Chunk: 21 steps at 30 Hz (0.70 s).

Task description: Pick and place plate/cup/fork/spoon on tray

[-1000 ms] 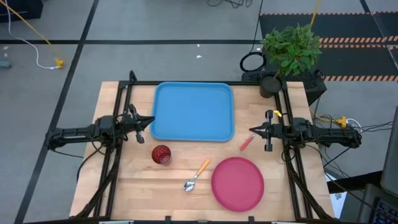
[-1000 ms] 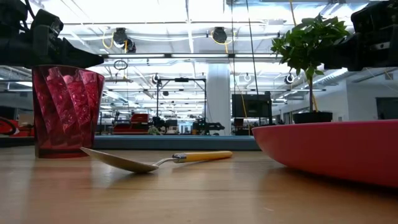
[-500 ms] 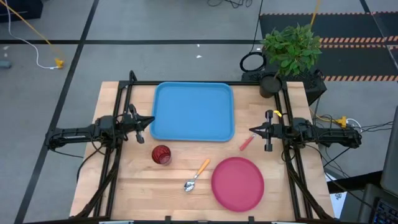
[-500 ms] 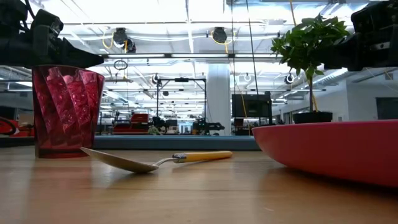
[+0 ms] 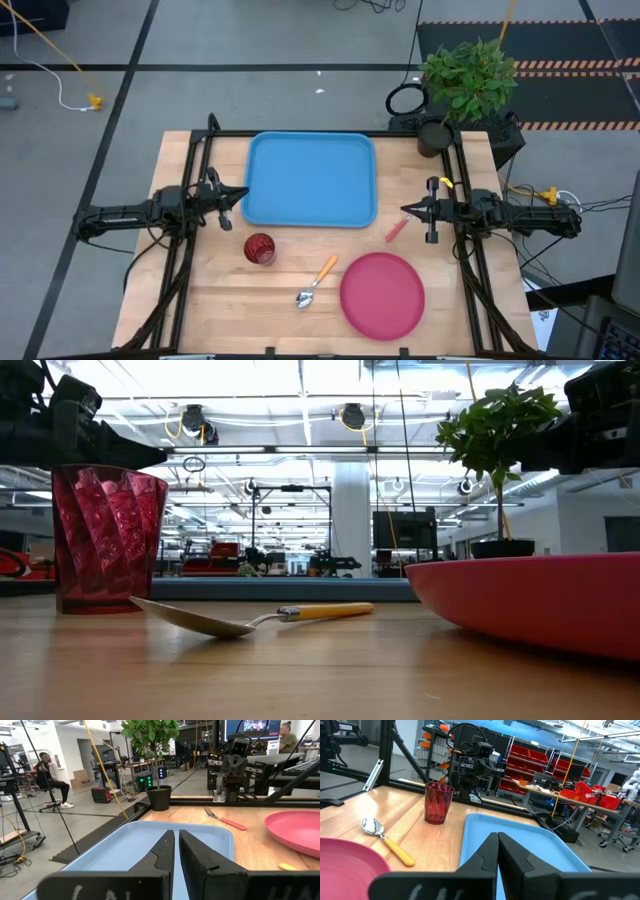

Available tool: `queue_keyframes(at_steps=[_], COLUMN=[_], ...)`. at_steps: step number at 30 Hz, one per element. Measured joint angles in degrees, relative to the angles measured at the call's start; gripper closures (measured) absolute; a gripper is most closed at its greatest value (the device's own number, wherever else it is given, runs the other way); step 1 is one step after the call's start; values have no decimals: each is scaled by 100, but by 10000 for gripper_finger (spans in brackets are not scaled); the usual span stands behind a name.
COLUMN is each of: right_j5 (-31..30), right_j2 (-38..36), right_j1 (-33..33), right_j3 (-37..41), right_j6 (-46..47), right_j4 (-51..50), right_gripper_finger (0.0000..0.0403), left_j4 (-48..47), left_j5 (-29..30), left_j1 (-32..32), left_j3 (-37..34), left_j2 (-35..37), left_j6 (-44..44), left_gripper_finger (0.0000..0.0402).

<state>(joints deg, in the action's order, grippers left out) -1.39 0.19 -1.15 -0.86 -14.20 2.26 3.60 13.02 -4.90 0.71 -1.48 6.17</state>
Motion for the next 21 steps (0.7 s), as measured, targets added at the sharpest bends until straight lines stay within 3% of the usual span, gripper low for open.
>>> queue_keyframes(at_steps=[21], right_j5=[0], right_j2=[-1], right_j1=[0], right_j3=[0], right_j6=[-4], right_j4=[0], right_gripper_finger=[403], left_j4=[219], left_j5=[1], left_j1=[0], left_j3=[-2], left_j2=[-1], left_j6=[-1], left_gripper_finger=[371])
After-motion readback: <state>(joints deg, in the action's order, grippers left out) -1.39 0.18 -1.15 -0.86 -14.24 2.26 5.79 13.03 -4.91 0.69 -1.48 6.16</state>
